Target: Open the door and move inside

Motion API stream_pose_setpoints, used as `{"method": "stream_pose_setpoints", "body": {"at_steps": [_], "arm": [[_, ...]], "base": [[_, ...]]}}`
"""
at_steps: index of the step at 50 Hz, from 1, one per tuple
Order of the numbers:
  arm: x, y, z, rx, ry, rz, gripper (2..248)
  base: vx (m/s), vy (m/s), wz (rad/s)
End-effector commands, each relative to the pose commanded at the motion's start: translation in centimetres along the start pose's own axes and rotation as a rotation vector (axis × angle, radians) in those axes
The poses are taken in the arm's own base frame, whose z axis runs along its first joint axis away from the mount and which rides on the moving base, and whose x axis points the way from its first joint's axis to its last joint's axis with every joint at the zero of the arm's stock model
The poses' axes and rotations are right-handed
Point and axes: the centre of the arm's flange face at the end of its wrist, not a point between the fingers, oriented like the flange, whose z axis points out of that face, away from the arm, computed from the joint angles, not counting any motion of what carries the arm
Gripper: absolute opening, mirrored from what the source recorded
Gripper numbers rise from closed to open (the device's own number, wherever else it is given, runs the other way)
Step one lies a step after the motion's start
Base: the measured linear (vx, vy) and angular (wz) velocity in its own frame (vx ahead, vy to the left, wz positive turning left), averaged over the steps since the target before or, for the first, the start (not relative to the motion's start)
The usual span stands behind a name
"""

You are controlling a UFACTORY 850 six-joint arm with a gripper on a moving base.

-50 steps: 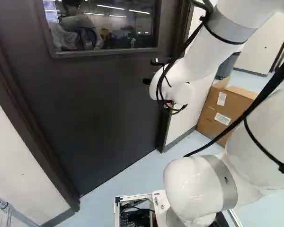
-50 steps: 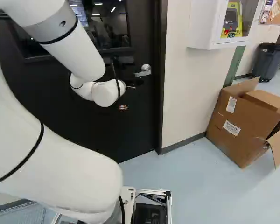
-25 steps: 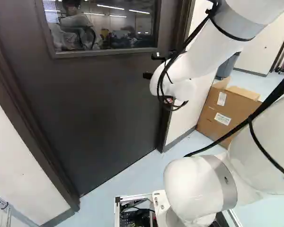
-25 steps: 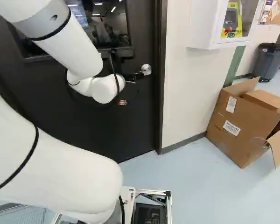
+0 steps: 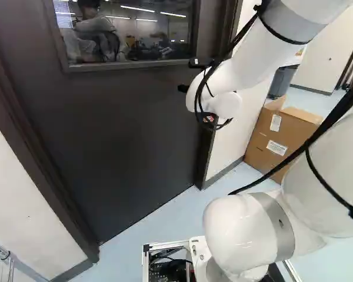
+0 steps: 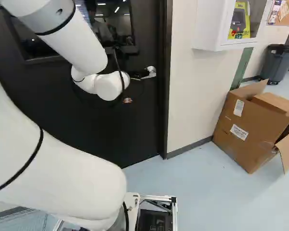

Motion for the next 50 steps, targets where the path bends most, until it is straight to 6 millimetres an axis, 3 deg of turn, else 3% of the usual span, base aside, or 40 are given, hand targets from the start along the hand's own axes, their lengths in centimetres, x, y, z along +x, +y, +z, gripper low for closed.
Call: {"method": "stream_pose_setpoints", "body": {"at_steps": [27, 50], "arm": [[0.5, 0.4, 3.4, -0.01, -0.01, 0.001, 247], [-1.4, 0.4, 5.2, -0.009, -0.06, 0.001, 247]], "base": [[0.0, 0.0, 0.0], [0.0, 0.0, 0.0]]}}
